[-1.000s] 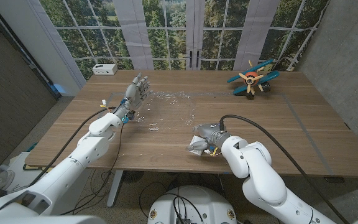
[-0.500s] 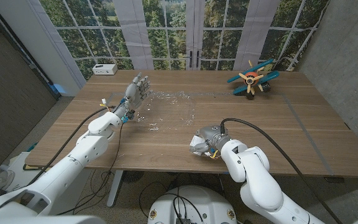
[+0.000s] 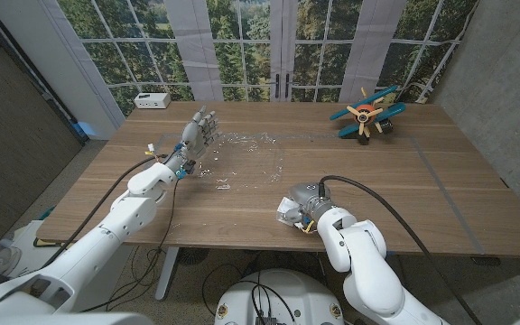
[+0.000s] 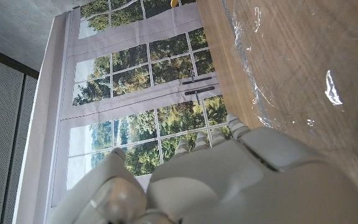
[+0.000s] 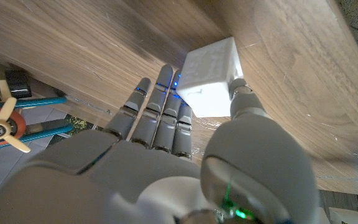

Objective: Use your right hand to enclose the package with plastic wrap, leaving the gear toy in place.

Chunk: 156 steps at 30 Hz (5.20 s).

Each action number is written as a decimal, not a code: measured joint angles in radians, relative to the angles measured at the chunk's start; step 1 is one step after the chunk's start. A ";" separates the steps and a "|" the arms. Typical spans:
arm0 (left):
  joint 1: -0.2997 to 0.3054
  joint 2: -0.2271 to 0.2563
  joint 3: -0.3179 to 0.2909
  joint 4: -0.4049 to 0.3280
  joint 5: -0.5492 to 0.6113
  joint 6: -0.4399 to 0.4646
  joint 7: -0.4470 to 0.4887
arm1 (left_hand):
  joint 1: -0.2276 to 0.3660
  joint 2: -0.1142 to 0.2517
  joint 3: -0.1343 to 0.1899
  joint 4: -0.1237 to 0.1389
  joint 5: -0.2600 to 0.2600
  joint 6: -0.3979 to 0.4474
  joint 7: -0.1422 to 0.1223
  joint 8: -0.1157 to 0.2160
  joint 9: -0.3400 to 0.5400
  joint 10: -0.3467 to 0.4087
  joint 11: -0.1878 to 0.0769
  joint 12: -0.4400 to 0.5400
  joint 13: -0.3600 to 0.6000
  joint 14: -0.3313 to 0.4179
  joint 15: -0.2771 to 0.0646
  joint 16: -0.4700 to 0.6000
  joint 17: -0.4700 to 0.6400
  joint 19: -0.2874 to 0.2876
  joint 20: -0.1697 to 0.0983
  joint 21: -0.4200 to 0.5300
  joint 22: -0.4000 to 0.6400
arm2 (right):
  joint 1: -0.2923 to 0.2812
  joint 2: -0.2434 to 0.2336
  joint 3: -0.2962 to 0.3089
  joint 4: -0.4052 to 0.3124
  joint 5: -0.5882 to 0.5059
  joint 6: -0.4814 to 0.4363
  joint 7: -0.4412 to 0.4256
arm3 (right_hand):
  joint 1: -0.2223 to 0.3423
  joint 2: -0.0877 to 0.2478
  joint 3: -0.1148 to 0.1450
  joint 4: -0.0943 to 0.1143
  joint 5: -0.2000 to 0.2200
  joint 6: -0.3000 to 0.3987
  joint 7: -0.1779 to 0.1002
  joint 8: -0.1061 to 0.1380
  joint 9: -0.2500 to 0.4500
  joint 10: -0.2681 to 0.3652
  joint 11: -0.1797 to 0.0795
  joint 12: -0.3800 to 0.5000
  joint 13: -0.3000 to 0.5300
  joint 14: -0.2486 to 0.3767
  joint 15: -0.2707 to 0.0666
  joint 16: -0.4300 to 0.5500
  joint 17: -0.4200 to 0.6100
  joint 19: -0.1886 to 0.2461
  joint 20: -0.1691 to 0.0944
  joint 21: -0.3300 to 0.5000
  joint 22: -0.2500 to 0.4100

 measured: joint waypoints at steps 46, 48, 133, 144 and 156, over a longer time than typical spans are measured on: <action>0.094 0.048 -0.058 -0.099 -0.008 -0.023 0.068 | 0.004 0.004 -0.004 -0.004 0.000 0.000 0.000 0.000 0.000 0.000 0.000 0.000 0.000 0.000 0.000 0.000 0.000 0.000 0.000 0.000 0.000 | 0.101 -0.016 0.047 0.020 0.217 0.054 -0.343 | 0.028 -0.028 0.012 0.002 -0.032 0.080 -0.009 0.050 0.009 0.062 -0.003 0.097 0.053 0.065 -0.022 0.013 0.056 0.017 -0.003 0.011 0.000; 0.101 0.049 -0.062 -0.104 -0.007 -0.026 0.077 | 0.004 0.004 -0.004 -0.004 0.000 0.000 0.000 0.000 0.000 0.000 0.000 0.000 0.000 0.000 0.000 0.000 0.000 0.000 0.000 0.000 0.000 | 0.113 -0.018 0.047 0.026 0.232 0.058 -0.355 | 0.028 -0.028 0.012 0.002 -0.032 0.081 -0.008 0.051 0.008 0.062 -0.003 0.100 0.053 0.065 -0.023 0.013 0.056 0.017 -0.003 0.011 0.000; 0.294 0.082 -0.194 -0.222 -0.017 -0.065 0.240 | 0.013 0.005 -0.004 -0.004 0.000 0.000 0.000 0.000 0.000 0.001 -0.001 0.000 0.000 0.000 0.000 0.000 0.000 0.000 0.000 -0.007 0.000 | 0.772 0.120 -0.241 0.669 0.767 0.310 -0.636 | 0.048 -0.048 0.012 0.002 -0.050 0.100 -0.018 0.073 -0.006 0.072 -0.002 0.123 0.053 0.090 -0.026 -0.024 0.085 0.017 -0.003 0.018 0.000; 0.307 0.082 -0.199 -0.235 -0.012 -0.065 0.252 | 0.013 0.005 -0.004 -0.004 -0.004 0.000 0.000 0.000 0.000 0.001 -0.001 0.000 0.000 0.000 0.000 0.000 0.000 0.000 0.000 -0.007 0.000 | 0.810 0.135 -0.274 0.739 0.794 0.321 -0.634 | 0.048 -0.048 0.012 0.002 -0.051 0.101 -0.020 0.073 -0.007 0.073 -0.003 0.123 0.053 0.095 -0.028 -0.029 0.088 0.017 -0.003 0.018 0.000; 0.322 0.082 -0.203 -0.249 -0.009 -0.060 0.261 | 0.013 0.005 -0.004 -0.004 -0.004 0.000 0.000 0.000 0.000 0.001 -0.001 0.000 0.000 0.000 0.000 0.000 0.000 0.000 0.000 -0.007 0.000 | 0.852 0.166 -0.307 0.843 0.838 0.336 -0.637 | 0.048 -0.048 0.012 0.002 -0.051 0.101 -0.020 0.077 -0.007 0.075 -0.005 0.127 0.053 0.099 -0.028 -0.031 0.093 0.017 -0.003 0.018 0.000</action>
